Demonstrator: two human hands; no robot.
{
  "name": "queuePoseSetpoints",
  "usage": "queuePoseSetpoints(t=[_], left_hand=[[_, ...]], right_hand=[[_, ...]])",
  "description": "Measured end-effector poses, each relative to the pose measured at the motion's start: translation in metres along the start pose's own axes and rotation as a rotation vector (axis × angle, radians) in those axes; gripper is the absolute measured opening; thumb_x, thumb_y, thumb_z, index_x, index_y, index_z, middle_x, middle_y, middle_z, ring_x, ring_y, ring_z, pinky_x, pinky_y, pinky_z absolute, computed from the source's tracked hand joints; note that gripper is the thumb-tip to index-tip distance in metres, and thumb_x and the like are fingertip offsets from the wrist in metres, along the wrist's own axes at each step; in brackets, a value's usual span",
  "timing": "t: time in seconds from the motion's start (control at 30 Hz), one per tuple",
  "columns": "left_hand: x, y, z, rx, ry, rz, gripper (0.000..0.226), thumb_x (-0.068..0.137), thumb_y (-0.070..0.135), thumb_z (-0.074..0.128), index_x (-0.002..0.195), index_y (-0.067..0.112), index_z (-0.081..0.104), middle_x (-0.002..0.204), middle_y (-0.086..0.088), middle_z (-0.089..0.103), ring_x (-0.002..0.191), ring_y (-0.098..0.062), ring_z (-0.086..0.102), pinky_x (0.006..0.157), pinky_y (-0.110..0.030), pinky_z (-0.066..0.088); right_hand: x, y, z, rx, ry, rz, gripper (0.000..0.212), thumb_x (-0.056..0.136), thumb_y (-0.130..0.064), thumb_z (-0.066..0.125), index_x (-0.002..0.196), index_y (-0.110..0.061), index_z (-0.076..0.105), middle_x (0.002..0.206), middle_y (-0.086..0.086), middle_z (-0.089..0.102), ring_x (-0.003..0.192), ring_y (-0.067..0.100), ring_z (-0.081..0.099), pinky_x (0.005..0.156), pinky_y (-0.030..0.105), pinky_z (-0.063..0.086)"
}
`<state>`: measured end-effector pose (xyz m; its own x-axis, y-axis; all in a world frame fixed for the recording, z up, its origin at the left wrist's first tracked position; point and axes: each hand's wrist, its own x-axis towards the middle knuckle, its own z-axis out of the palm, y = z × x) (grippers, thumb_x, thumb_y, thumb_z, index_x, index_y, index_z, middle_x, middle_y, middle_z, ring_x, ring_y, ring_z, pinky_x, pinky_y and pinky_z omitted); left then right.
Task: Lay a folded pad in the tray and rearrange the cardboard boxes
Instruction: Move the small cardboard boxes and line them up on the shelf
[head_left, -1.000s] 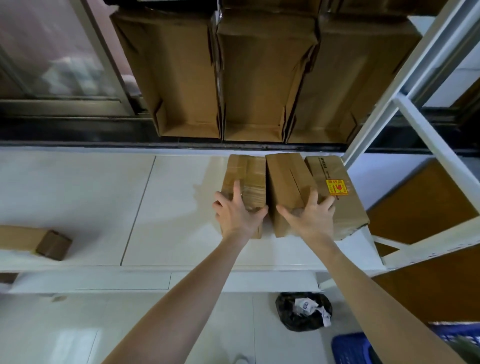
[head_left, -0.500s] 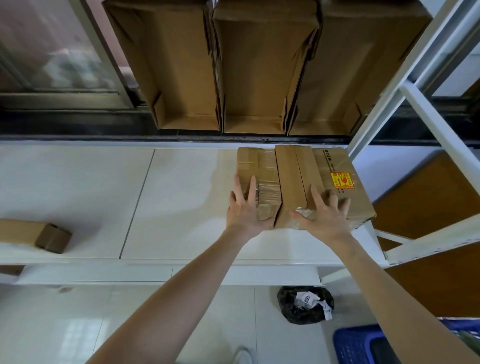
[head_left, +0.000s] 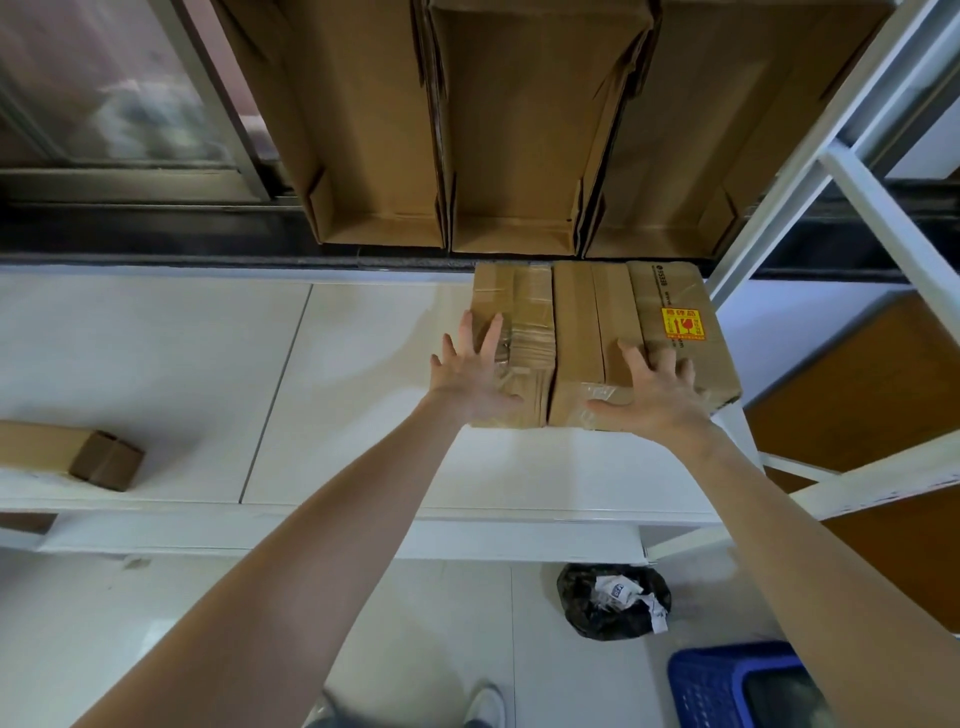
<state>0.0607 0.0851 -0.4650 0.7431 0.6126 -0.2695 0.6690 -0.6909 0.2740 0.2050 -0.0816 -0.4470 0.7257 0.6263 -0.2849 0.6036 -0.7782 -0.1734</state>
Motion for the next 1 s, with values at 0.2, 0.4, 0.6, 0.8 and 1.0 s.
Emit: queuePoseSetpoints(t=[0.2, 0.4, 0.6, 0.8, 1.0], left_hand=[[-0.024, -0.021, -0.032, 0.020, 0.114, 0.059, 0.111, 0.073, 0.068, 0.059, 0.146, 0.035, -0.017, 0.158, -0.008, -0.022, 0.145, -0.040, -0.007, 0.116, -0.053, 0.008], [-0.067, -0.090, -0.075, -0.014, 0.249, -0.015, 0.105, 0.075, 0.065, 0.058, 0.146, 0.038, -0.013, 0.159, -0.004, -0.019, 0.146, -0.037, -0.004, 0.117, -0.054, 0.011], [-0.129, -0.214, -0.112, -0.017, 0.381, -0.204, 0.103, 0.077, 0.065, 0.057, 0.147, 0.036, -0.013, 0.159, -0.005, -0.016, 0.146, -0.037, 0.001, 0.116, -0.054, 0.014], [-0.204, -0.344, -0.127, -0.127, 0.433, -0.437, 0.103, 0.076, 0.064, 0.059, 0.147, 0.036, -0.010, 0.160, -0.005, -0.013, 0.146, -0.037, 0.002, 0.116, -0.057, 0.014], [-0.262, -0.450, -0.118, -0.169, 0.453, -0.599, 0.103, 0.075, 0.066, 0.058, 0.149, 0.035, -0.006, 0.160, -0.012, -0.007, 0.145, -0.039, 0.009, 0.115, -0.056, 0.019]], right_hand=[[-0.016, -0.044, -0.029, -0.006, 0.170, -0.084, 0.099, 0.070, -0.069, 0.057, 0.145, -0.033, 0.003, 0.156, 0.012, -0.001, 0.143, 0.041, -0.001, 0.111, 0.065, 0.010], [-0.035, -0.144, -0.046, 0.002, 0.220, -0.299, 0.102, 0.071, -0.068, 0.058, 0.146, -0.035, -0.002, 0.158, 0.009, -0.006, 0.144, 0.039, -0.002, 0.113, 0.062, 0.007], [-0.063, -0.275, -0.026, -0.008, 0.156, -0.535, 0.099, 0.073, -0.067, 0.057, 0.147, -0.034, -0.001, 0.158, 0.008, -0.008, 0.145, 0.036, -0.005, 0.114, 0.060, 0.008], [-0.097, -0.400, 0.016, -0.041, 0.077, -0.765, 0.096, 0.076, -0.063, 0.058, 0.147, -0.031, 0.001, 0.158, 0.009, -0.008, 0.145, 0.036, -0.003, 0.113, 0.058, 0.008], [-0.123, -0.501, 0.068, -0.071, -0.034, -0.930, 0.095, 0.077, -0.061, 0.058, 0.148, -0.029, 0.003, 0.158, 0.011, -0.004, 0.145, 0.034, 0.002, 0.113, 0.057, 0.011]])
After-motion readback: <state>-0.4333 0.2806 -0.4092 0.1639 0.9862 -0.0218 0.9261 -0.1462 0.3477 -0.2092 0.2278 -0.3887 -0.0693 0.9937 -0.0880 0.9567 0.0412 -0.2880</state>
